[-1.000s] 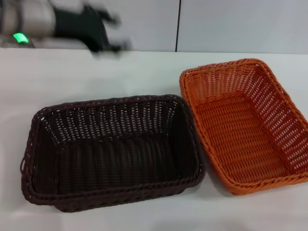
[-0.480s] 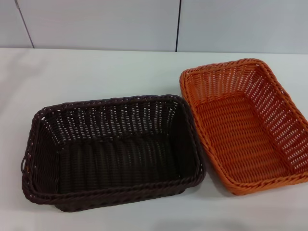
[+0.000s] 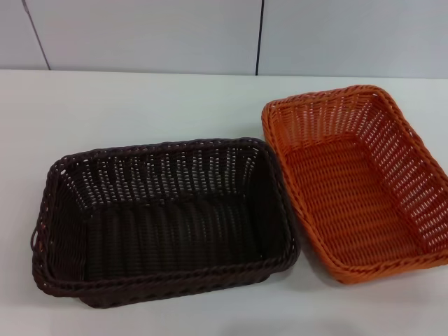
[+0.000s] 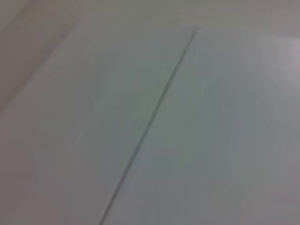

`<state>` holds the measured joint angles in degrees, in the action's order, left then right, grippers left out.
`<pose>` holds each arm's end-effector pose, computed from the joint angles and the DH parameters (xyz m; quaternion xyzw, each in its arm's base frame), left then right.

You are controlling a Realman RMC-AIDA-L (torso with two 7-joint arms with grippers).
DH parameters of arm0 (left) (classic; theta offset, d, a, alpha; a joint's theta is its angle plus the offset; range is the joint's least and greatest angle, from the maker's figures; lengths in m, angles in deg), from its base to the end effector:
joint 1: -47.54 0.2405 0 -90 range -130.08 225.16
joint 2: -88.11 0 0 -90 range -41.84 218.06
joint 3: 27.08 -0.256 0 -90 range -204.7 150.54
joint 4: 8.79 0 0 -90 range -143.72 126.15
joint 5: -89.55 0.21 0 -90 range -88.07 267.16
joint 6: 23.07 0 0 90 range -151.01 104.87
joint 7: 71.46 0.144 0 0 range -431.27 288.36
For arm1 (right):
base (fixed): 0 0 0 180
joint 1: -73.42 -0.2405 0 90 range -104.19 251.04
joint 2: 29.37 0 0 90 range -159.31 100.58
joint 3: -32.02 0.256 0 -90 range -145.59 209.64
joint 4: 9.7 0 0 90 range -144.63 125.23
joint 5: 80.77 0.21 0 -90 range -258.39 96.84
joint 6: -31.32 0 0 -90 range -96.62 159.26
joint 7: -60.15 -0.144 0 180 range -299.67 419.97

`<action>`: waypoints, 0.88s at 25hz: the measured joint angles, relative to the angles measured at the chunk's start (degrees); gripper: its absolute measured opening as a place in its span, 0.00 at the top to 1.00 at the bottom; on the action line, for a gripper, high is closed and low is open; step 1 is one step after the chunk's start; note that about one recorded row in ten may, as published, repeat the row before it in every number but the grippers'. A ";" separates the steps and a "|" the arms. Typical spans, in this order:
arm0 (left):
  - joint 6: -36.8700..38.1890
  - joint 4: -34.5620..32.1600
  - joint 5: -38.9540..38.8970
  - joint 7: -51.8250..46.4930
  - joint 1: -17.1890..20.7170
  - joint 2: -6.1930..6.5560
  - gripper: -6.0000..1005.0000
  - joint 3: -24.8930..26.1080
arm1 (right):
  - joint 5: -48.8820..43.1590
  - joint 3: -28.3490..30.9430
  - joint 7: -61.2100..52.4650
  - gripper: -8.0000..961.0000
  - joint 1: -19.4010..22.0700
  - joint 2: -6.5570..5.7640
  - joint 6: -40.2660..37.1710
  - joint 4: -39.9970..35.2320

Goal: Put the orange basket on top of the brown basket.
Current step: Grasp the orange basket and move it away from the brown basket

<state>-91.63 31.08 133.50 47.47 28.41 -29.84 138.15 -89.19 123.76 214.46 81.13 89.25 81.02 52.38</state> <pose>-0.3738 0.2903 0.2412 -0.4190 -0.2061 -0.5227 0.7132 0.3024 0.2810 0.0903 -0.6433 0.1890 0.3691 0.6436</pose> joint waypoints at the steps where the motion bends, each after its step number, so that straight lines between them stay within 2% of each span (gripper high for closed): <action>1: -0.38 -2.51 -0.97 0.87 1.63 0.07 0.35 0.03 | -3.42 0.71 -3.46 0.17 -0.03 -0.19 -0.88 1.21; 2: -0.38 -2.51 -0.97 0.87 1.63 0.07 0.35 0.03 | -3.42 0.71 -3.46 0.17 -0.03 -0.19 -0.88 1.21; 3: -0.40 -4.34 -1.51 1.19 2.89 0.17 0.35 0.07 | -7.74 1.93 -8.37 0.17 -0.29 -0.42 -1.21 2.24; 5: -0.40 -4.34 -1.51 1.19 2.89 0.17 0.35 0.07 | -16.83 4.83 -17.47 0.17 -1.22 -0.79 -0.80 4.29; 7: -0.58 -6.88 -2.40 1.27 5.65 0.08 0.35 0.15 | -26.01 8.29 -27.38 0.17 -2.38 -0.91 0.40 6.72; 9: -0.58 -6.88 -2.40 1.27 5.65 0.08 0.35 0.15 | -34.81 12.31 -38.26 0.17 -3.87 -1.12 2.47 9.21; 13: -0.53 -7.82 -1.28 1.29 6.35 0.22 0.35 0.20 | -49.78 18.17 -54.20 0.17 -7.54 -1.57 9.14 13.65; 18: -0.32 -7.92 0.19 1.40 6.11 0.28 0.35 0.22 | -62.61 20.41 -66.39 0.18 -13.68 -1.89 16.91 17.02; 20: -0.32 -7.95 0.06 1.40 6.26 0.22 0.35 0.24 | -69.56 21.84 -72.59 0.18 -18.49 -2.66 24.61 17.22; 22: -0.32 -7.86 -0.15 1.40 6.54 0.18 0.35 0.25 | -71.22 22.70 -73.87 0.18 -19.79 -3.00 27.58 17.22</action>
<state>-91.95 23.22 133.35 48.87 34.96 -29.66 138.39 -160.41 146.45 140.60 61.34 86.25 108.60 69.61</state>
